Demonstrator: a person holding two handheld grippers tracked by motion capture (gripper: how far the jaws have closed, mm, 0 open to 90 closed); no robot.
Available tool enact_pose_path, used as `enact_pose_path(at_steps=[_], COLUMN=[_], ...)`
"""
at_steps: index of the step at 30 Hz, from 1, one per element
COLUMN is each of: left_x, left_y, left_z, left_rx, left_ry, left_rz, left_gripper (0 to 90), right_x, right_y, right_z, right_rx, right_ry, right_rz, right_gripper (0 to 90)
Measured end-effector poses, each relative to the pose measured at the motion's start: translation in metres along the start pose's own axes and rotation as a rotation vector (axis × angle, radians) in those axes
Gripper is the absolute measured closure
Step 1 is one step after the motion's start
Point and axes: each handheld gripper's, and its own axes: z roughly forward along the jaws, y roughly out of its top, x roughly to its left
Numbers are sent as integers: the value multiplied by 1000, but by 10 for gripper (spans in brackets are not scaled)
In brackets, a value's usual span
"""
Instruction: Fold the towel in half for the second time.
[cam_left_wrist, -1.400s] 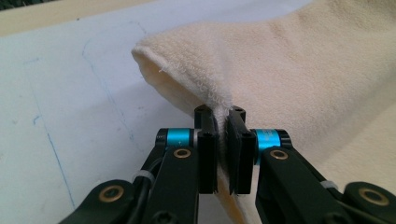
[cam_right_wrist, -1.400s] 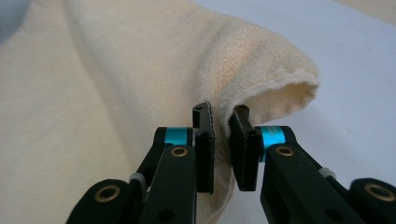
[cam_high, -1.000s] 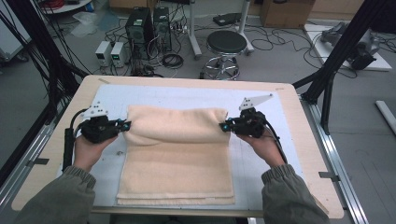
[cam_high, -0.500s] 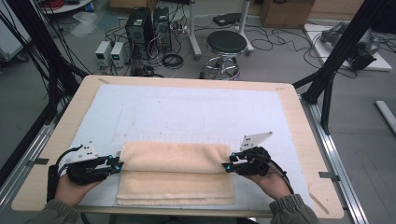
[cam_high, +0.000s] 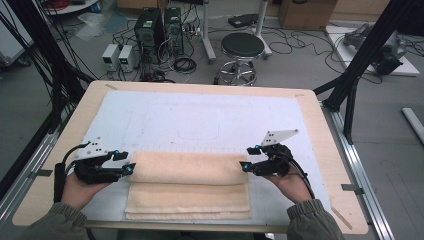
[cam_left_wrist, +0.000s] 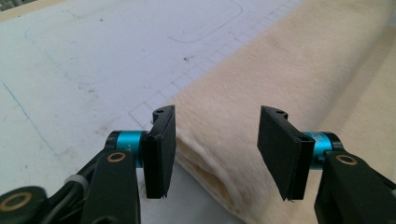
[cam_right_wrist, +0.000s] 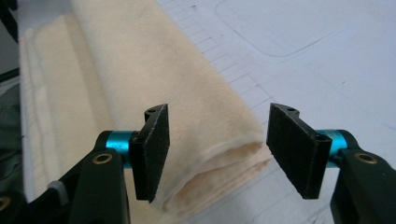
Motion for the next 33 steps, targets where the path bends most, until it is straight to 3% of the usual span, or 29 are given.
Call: enact_pose_path(at_steps=[3, 10, 12, 14, 17, 19, 23, 26, 28, 30, 33], left_x=[6, 21, 24, 23, 20, 17, 3, -20, -35, -40, -36], left_y=[4, 3, 1, -2, -4, -3, 0, -3, -7, -11, -13], left_z=[11, 32, 36, 38, 35, 29, 3, -27, -46, -59, -61], left_rx=[13, 61, 95, 106, 101, 78, 17, -21, -45, -72, -84], left_ry=[-2, -12, -33, -74, -106, -99, -116, -188, -233, -247, -227], left_rz=[-7, -71, -89, -82, -60, -41, 0, 76, 116, 117, 88], left_gripper=[433, 374, 386, 511, 794, 847, 852, 846, 752, 666, 612], right_x=[-7, -20, -23, -22, -15, -11, 1, 25, 45, 56, 53], right_y=[4, 7, 5, 3, 6, 8, 11, 12, 11, 9, 9], right_z=[10, 38, 46, 50, 49, 44, 27, 4, -13, -23, -24], right_rx=[9, 54, 92, 124, 121, 98, 57, 7, -33, -58, -70], right_ry=[8, 58, 98, 165, 193, 190, 207, 262, 308, 313, 302], right_rz=[9, 44, 57, 62, 22, 2, -29, -75, -125, -160, -147], right_gripper=[364, 352, 435, 585, 752, 783, 806, 793, 722, 676, 642])
